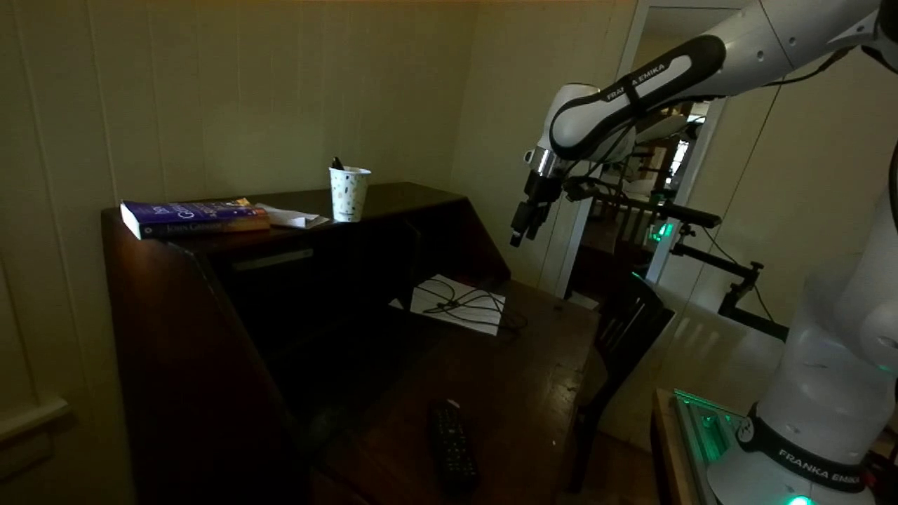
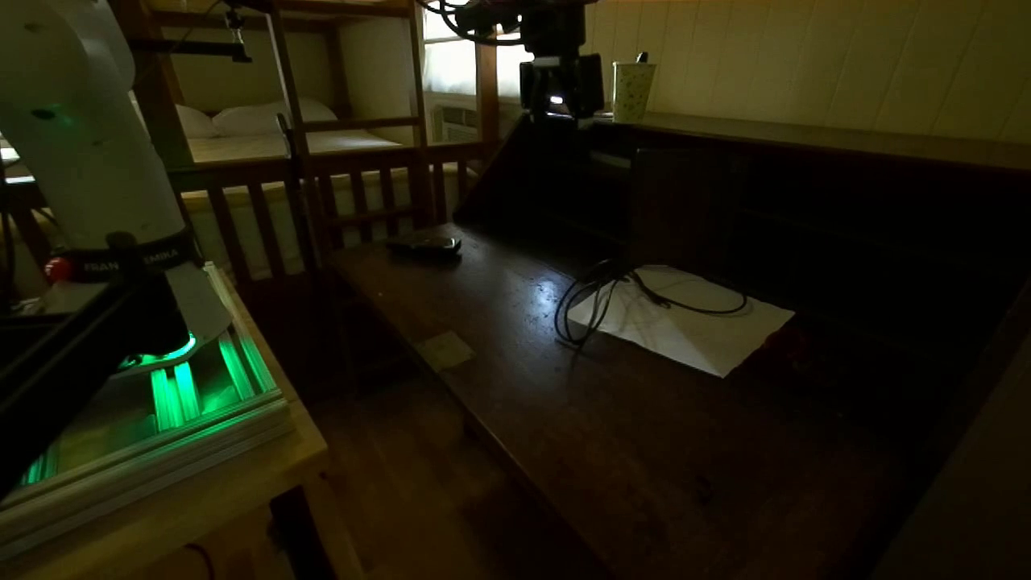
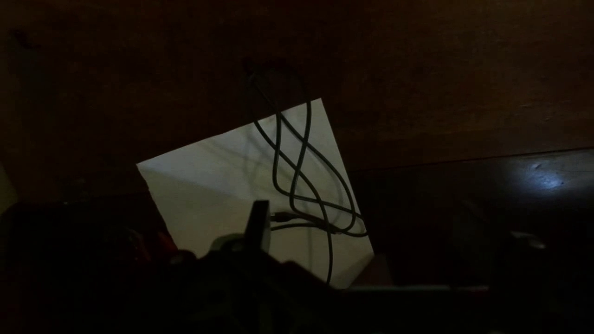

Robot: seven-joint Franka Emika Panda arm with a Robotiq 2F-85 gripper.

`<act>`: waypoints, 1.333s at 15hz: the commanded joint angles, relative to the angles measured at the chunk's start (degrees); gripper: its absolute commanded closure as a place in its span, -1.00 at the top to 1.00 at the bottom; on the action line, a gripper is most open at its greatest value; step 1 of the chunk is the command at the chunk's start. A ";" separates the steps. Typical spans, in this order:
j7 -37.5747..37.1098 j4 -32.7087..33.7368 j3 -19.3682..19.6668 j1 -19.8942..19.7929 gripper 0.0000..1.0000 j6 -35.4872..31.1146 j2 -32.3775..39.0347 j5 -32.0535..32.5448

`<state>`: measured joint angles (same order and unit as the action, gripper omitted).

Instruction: Put the black cable on top of the cabinet.

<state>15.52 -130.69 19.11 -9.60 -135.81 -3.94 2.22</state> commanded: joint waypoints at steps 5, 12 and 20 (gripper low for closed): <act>10.47 2.63 -0.39 -2.48 1.00 -4.12 5.23 -6.86; 34.64 12.08 -4.02 -8.79 1.00 -4.05 19.01 -20.11; 33.62 18.74 -10.15 -14.66 0.95 -6.11 30.50 -19.33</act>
<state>48.80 -115.06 11.23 -21.72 -141.37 23.05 -16.53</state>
